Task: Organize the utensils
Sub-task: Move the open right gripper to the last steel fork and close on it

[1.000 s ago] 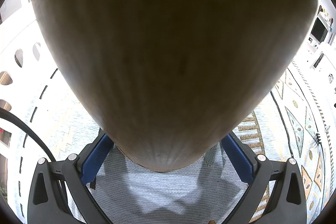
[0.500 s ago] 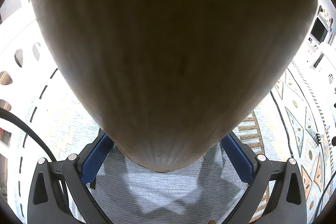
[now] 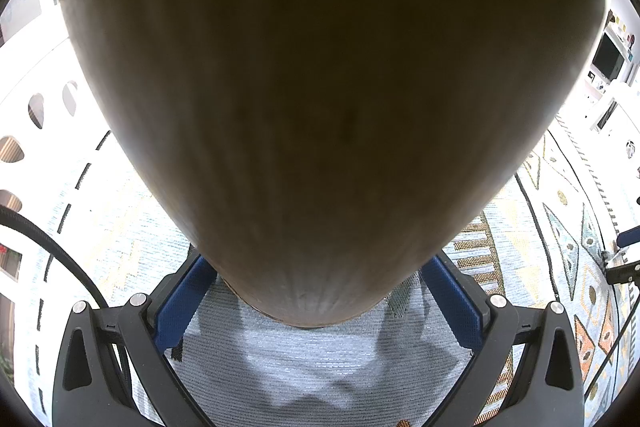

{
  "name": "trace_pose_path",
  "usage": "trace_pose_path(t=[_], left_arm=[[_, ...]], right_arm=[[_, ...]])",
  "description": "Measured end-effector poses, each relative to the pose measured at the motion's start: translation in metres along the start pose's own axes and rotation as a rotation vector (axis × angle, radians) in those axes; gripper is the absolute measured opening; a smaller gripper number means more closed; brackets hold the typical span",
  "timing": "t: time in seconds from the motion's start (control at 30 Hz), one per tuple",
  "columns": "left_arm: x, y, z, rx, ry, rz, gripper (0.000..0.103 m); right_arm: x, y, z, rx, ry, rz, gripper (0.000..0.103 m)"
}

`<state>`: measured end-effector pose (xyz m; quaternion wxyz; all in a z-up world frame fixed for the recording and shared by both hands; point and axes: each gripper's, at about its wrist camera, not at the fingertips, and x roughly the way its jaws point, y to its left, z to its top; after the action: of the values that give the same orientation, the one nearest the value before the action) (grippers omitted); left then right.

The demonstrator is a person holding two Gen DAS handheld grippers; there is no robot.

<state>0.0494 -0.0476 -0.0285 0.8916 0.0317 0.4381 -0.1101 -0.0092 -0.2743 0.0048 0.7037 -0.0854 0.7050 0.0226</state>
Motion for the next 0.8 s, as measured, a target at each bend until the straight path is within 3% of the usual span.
trace_pose_path(t=[0.1,0.13,0.17,0.23,0.33,0.37,0.43,0.57,0.67,0.8], left_arm=[[0.000,0.000,0.000,0.000,0.000,0.000,0.102],[0.000,0.000,0.000,0.000,0.000,0.000,0.102],[0.000,0.000,0.000,0.000,0.000,0.000,0.103],[0.000,0.000,0.000,0.000,0.000,0.000,0.103],[0.000,0.000,0.000,0.000,0.000,-0.001,0.103],[0.000,0.000,0.000,0.000,0.000,-0.001,0.103],[0.000,0.000,0.000,0.000,0.000,-0.001,0.103],[0.000,0.000,0.000,0.000,0.000,-0.001,0.103],[0.000,0.000,0.000,0.000,0.000,-0.001,0.103],[0.000,0.000,0.000,0.000,0.000,0.000,0.103]], right_arm=[[0.002,-0.004,-0.002,0.062,-0.011,0.009,0.055],[0.001,-0.002,-0.002,0.068,-0.013,0.020,0.043],[-0.001,0.000,-0.002,0.101,0.001,0.077,0.019],[-0.001,0.005,-0.001,0.150,0.022,0.054,0.013],[0.000,0.004,0.006,0.296,0.072,0.054,0.011],[-0.001,-0.003,0.008,0.349,0.071,0.099,0.010],[-0.003,-0.022,0.008,0.494,0.037,0.272,0.011],[-0.005,-0.050,0.004,0.673,0.001,0.442,0.006],[-0.004,-0.062,0.002,0.738,-0.032,0.513,0.006],[-0.001,-0.068,0.001,0.772,-0.045,0.540,0.006]])
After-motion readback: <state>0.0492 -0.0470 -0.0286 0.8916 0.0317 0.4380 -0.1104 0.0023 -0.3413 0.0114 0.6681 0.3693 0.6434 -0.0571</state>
